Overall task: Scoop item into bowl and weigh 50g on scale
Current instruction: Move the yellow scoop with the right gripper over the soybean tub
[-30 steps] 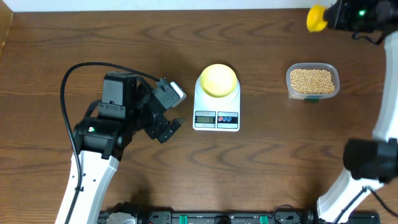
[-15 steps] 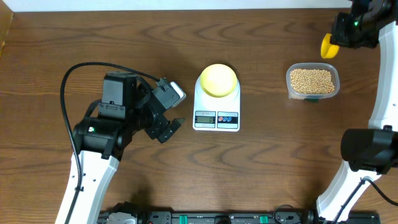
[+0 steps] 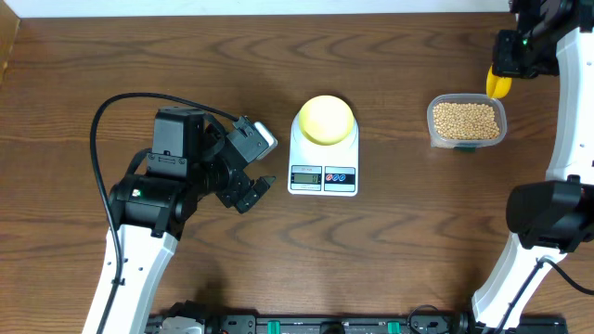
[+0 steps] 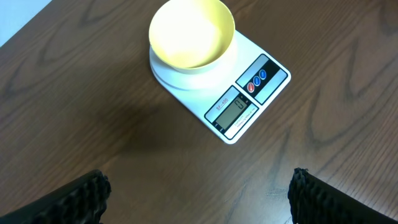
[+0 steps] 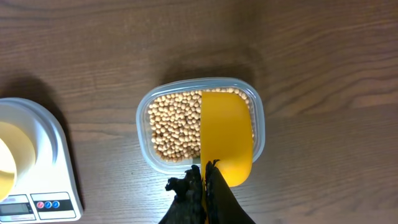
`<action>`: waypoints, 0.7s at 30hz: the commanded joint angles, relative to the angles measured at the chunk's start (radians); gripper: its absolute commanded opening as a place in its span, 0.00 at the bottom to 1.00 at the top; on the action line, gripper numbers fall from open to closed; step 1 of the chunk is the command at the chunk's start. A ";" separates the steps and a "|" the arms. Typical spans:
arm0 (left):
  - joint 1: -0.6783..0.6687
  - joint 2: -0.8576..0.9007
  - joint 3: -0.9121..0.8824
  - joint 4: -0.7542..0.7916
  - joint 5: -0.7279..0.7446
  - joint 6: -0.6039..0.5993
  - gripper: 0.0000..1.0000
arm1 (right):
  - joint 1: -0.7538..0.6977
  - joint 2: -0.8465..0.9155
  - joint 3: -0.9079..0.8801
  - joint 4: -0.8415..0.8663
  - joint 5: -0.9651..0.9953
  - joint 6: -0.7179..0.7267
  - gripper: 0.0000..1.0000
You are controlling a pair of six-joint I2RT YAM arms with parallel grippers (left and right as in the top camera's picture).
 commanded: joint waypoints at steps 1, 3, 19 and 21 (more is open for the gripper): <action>0.005 -0.011 -0.008 -0.002 0.010 0.006 0.94 | -0.003 0.008 -0.003 0.010 0.015 -0.035 0.01; 0.005 -0.011 -0.008 -0.002 0.010 0.006 0.94 | -0.002 0.008 -0.003 0.021 0.015 -0.063 0.01; 0.005 -0.011 -0.008 -0.002 0.010 0.006 0.94 | -0.002 0.010 -0.014 0.010 -0.041 -0.108 0.01; 0.005 -0.011 -0.008 -0.002 0.010 0.006 0.94 | -0.003 0.014 -0.014 0.008 -0.045 -0.104 0.01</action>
